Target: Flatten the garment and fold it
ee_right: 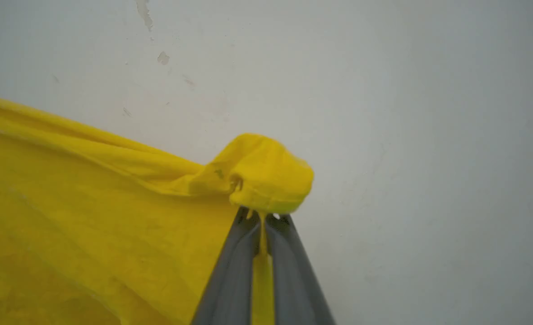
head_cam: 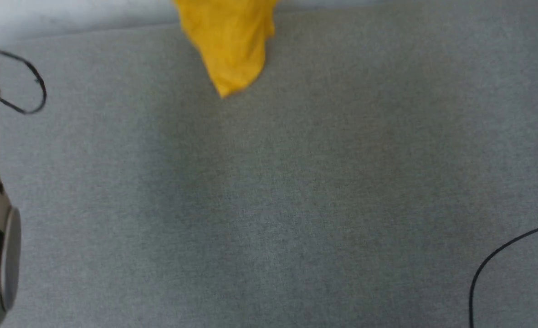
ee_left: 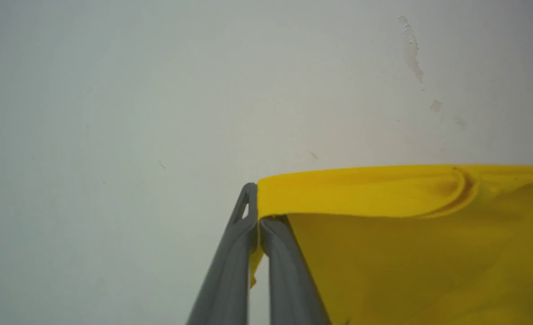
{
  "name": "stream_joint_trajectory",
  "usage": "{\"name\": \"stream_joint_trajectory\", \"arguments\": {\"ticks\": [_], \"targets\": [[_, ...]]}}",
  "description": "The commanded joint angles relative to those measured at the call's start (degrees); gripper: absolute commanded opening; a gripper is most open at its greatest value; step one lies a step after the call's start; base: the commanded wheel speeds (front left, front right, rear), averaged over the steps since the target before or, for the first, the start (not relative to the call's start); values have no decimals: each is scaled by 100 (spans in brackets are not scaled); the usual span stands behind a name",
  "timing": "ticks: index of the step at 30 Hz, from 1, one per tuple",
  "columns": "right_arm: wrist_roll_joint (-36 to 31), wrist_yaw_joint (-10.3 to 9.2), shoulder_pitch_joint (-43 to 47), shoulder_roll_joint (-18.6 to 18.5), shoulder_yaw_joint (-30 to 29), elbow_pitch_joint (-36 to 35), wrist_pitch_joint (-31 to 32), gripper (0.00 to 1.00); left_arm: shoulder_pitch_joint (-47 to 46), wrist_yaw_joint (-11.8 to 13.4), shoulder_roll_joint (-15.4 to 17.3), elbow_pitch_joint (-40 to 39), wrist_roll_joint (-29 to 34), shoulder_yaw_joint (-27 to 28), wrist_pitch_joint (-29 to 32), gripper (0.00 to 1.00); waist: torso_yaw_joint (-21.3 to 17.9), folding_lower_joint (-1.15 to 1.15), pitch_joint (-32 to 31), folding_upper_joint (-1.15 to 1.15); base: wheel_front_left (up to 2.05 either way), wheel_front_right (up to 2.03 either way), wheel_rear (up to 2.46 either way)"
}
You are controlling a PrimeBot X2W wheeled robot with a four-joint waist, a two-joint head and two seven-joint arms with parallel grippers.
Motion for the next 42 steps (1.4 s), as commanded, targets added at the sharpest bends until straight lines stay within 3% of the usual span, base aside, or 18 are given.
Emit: {"name": "stream_joint_trajectory", "arguments": {"ticks": [1, 7, 12, 21, 27, 33, 37, 42], "targets": [[-69, -20, -135, -49, -3, 130, -106, 0, -172, 30, 84, 108, 52, 34, -58, 0, -37, -2, 662, 0, 0, 0, 0], [-115, -20, -748, 66, 228, 620, -578, 0, -887, 19, 17, 501, 85, -22, -201, 0, 67, -2, 1240, 0, 0, 0, 0], [102, -20, -803, 287, 568, 1095, -793, 0, -937, 1, -135, 901, 7, -49, -371, 0, 129, -2, 1562, 0, 0, 0, 0], [659, -20, 38, 624, 1509, 1713, -1246, 0, -86, -138, -427, 1759, -426, 133, -850, 0, 195, -2, 1184, 0, 0, 0, 0], [1005, -20, 1244, 574, 2127, 1687, -1542, 0, 1405, -352, -554, 2041, -787, 346, -1092, 0, 261, -2, 267, 0, 0, 0, 0], [1205, -20, 2713, 354, 2243, 1185, -1630, 0, 3459, -431, -530, 1487, -1028, 601, -1165, 0, 305, -2, -806, 0, 0, 0, 0], [1028, -20, 3821, 130, 1951, 609, -1633, 0, 4907, -275, -522, 632, -1063, 653, -1151, 0, 375, -2, -1439, 0, 0, 0, 0], [619, -20, 5243, 68, 1404, -79, -1634, 0, 6809, 189, -340, -1023, -1111, 744, -553, 0, 398, -2, -1994, 0, 0, 0, 0]]}}
